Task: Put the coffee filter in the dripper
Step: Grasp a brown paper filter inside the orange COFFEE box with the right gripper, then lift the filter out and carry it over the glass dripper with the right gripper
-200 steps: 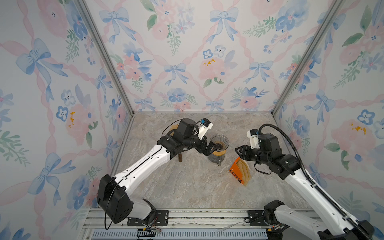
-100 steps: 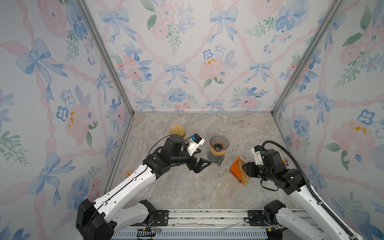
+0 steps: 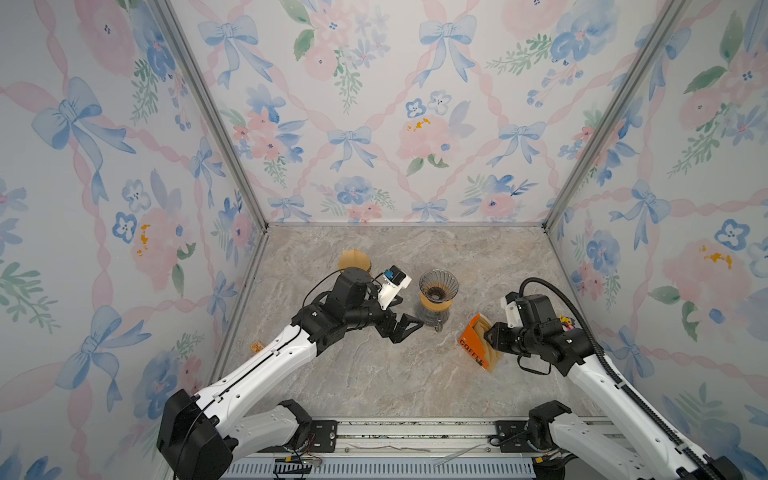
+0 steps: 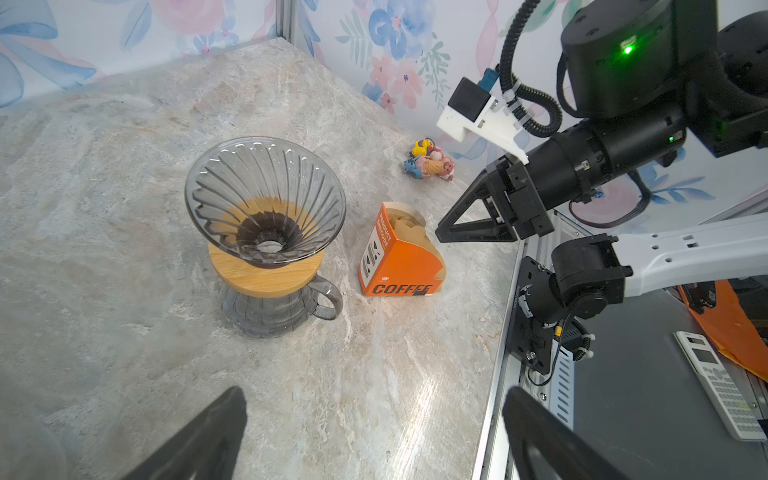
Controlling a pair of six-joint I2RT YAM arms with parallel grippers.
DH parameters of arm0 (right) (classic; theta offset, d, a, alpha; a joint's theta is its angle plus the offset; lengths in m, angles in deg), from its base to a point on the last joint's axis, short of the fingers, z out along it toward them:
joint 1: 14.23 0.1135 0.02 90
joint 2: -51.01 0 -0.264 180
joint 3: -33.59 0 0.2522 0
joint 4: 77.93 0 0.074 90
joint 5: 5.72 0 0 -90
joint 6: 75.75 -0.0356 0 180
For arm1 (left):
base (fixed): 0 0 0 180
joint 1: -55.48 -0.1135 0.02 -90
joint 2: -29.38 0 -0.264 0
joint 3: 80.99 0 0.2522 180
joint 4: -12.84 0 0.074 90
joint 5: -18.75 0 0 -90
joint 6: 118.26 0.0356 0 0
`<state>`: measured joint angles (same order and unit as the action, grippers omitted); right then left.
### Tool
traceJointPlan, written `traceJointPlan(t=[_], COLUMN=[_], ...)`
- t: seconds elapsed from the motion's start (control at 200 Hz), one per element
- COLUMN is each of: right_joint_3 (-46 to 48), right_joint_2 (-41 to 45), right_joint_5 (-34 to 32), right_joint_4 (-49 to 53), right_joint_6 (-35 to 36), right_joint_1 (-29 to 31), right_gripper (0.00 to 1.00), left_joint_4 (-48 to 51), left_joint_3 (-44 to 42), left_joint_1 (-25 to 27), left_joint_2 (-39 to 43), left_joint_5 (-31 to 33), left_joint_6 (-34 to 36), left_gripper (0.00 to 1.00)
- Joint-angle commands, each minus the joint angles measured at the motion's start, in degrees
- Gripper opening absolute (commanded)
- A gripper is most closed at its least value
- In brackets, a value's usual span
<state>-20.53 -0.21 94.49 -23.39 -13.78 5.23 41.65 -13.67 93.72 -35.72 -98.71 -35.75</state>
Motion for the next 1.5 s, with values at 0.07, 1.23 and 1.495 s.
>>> traceJointPlan(t=[0.07, 1.23, 1.495], right_joint_3=[1.2, -5.7, -15.1], right_joint_2=[-2.2, 3.1, 1.6], right_joint_5=[1.8, -5.3, -8.6], right_joint_4=[-2.9, 6.7, 11.1], right_joint_6=[1.2, 2.1, 5.4], right_joint_1=[-0.7, 0.0, 0.1], right_gripper=[0.27, 0.08, 0.07], left_joint_4=[-0.5, -0.9, -2.2], left_joint_3=[-0.2, 1.8, 10.1], left_joint_1=[-0.4, -1.1, -2.5], left_joint_2=[0.1, -0.4, -5.3], left_joint_5=[0.3, -1.9, -0.8], left_joint_6=[0.5, -1.4, -4.4], left_gripper=[0.98, 0.98, 0.98])
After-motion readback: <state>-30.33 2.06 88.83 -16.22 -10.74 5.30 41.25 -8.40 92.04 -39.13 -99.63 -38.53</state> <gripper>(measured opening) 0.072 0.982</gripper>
